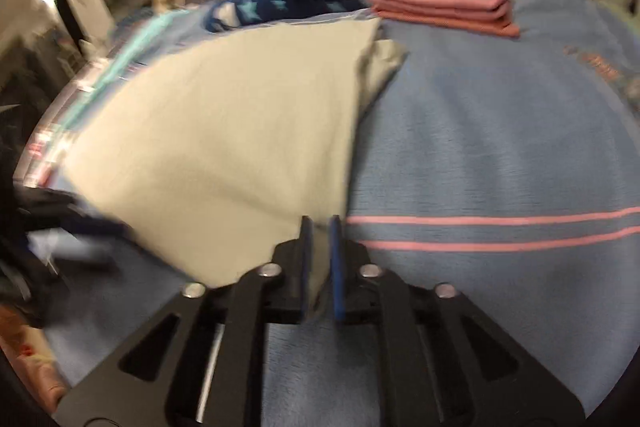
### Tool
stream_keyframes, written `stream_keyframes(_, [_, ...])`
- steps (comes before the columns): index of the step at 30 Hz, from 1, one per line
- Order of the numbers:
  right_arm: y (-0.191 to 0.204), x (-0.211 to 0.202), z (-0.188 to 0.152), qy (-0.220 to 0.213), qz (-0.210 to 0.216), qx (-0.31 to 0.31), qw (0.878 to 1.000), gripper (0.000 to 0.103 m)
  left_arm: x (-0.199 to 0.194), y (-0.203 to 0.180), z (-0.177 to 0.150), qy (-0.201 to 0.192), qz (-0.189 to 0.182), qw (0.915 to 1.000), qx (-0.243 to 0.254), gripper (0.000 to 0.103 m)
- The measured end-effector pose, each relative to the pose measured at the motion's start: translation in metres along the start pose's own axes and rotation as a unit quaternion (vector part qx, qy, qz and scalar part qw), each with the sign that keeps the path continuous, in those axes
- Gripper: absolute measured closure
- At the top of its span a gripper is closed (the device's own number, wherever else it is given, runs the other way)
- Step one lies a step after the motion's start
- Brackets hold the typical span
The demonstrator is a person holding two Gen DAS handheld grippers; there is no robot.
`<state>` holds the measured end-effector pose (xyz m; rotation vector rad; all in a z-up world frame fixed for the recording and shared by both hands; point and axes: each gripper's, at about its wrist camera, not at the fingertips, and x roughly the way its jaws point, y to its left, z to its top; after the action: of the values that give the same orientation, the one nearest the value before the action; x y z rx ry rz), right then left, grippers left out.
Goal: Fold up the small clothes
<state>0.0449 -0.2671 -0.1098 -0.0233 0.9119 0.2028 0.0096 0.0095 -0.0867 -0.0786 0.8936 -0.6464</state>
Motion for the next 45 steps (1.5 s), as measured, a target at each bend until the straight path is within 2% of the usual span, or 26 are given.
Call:
stream_keyframes(1, [0.008,-0.004,0.001,-0.004,-0.017,-0.009,1.000,0.062,-0.020,0.017,-0.010,-0.020,0.021,0.9994,-0.020,0.068])
stream_keyframes(3, [0.011,-0.015,0.002,-0.019,-0.016,-0.006,1.000,0.067,-0.067,0.061,-0.022,-0.071,0.078,0.9919,-0.072,0.069])
stream_keyframes(5, [0.018,-0.027,0.008,-0.040,-0.019,-0.008,0.999,0.067,-0.107,0.101,-0.038,-0.107,0.129,0.9793,-0.113,0.072])
stream_keyframes(6, [0.026,-0.031,0.013,-0.050,-0.021,-0.014,0.998,0.067,-0.130,0.126,-0.052,-0.120,0.154,0.9702,-0.144,0.079])
stream_keyframes(9, [0.054,-0.046,0.021,-0.066,0.001,-0.040,0.997,0.066,-0.161,0.170,-0.075,-0.127,0.170,0.9598,-0.184,0.098])
stream_keyframes(10, [0.067,-0.047,0.023,-0.066,0.013,-0.049,0.996,0.065,-0.165,0.184,-0.077,-0.126,0.167,0.9597,-0.188,0.098])
stream_keyframes(13, [0.112,-0.041,0.029,-0.054,0.046,-0.080,0.994,0.064,-0.161,0.205,-0.079,-0.123,0.124,0.9662,-0.190,0.098])
stream_keyframes(14, [0.124,-0.042,0.029,-0.052,0.052,-0.090,0.993,0.064,-0.158,0.210,-0.081,-0.122,0.115,0.9673,-0.190,0.094])
stream_keyframes(15, [0.134,-0.041,0.028,-0.050,0.055,-0.097,0.993,0.063,-0.150,0.216,-0.079,-0.117,0.095,0.9702,-0.190,0.085])
stream_keyframes(16, [0.147,-0.040,0.029,-0.045,0.059,-0.109,0.991,0.062,-0.141,0.220,-0.076,-0.112,0.084,0.9722,-0.188,0.080])
stream_keyframes(17, [0.159,-0.039,0.029,-0.041,0.062,-0.119,0.990,0.061,-0.134,0.219,-0.076,-0.110,0.082,0.9732,-0.185,0.071])
stream_keyframes(19, [0.177,-0.037,0.029,-0.034,0.062,-0.136,0.988,0.060,-0.115,0.219,-0.071,-0.100,0.063,0.9773,-0.176,0.070])
stream_keyframes(20, [0.185,-0.036,0.028,-0.031,0.059,-0.145,0.987,0.058,-0.109,0.221,-0.070,-0.097,0.048,0.9786,-0.175,0.070])
stream_keyframes(21, [0.190,-0.037,0.026,-0.029,0.057,-0.150,0.987,0.057,-0.106,0.223,-0.067,-0.097,0.036,0.9795,-0.173,0.083])
stream_keyframes(22, [0.197,-0.036,0.026,-0.026,0.055,-0.155,0.986,0.057,-0.108,0.223,-0.064,-0.105,0.029,0.9796,-0.169,0.102])
stream_keyframes(24, [0.206,-0.034,0.026,-0.021,0.049,-0.160,0.986,0.056,-0.126,0.208,-0.063,-0.130,0.022,0.9799,-0.149,0.102])
stream_keyframes(26, [0.212,-0.030,0.027,-0.015,0.046,-0.160,0.986,0.055,-0.144,0.191,-0.062,-0.144,0.037,0.9830,-0.107,0.102])
stream_keyframes(29, [0.222,-0.018,0.028,-0.001,0.048,-0.160,0.986,0.054,-0.142,0.191,-0.068,-0.120,0.067,0.9866,-0.087,0.102])
stream_keyframes(33, [0.250,-0.007,0.027,0.008,0.062,-0.185,0.981,0.054,-0.115,0.218,-0.094,-0.059,0.104,0.9840,-0.132,0.103])
stream_keyframes(35, [0.270,-0.006,0.025,0.006,0.076,-0.213,0.974,0.053,-0.120,0.226,-0.100,-0.072,0.085,0.9822,-0.151,0.103])
stream_keyframes(37, [0.291,-0.005,0.022,0.004,0.089,-0.245,0.965,0.052,-0.129,0.226,-0.098,-0.088,0.092,0.9801,-0.152,0.103])
stream_keyframes(38, [0.301,-0.004,0.021,0.003,0.093,-0.260,0.961,0.051,-0.132,0.226,-0.096,-0.094,0.091,0.9800,-0.150,0.100])
stream_keyframes(40, [0.323,0.001,0.019,-0.001,0.102,-0.288,0.952,0.051,-0.138,0.227,-0.089,-0.113,0.075,0.9791,-0.151,0.085])
stream_keyframes(41, [0.330,0.003,0.018,-0.002,0.103,-0.296,0.950,0.051,-0.138,0.229,-0.083,-0.117,0.070,0.9786,-0.154,0.069])
stream_keyframes(42, [0.338,0.006,0.017,-0.003,0.105,-0.304,0.947,0.051,-0.137,0.230,-0.079,-0.119,0.062,0.9792,-0.153,0.058])
stream_keyframes(45, [0.359,0.013,0.011,0.003,0.116,-0.323,0.939,0.051,-0.121,0.240,-0.055,-0.104,0.035,0.9818,-0.155,0.057])
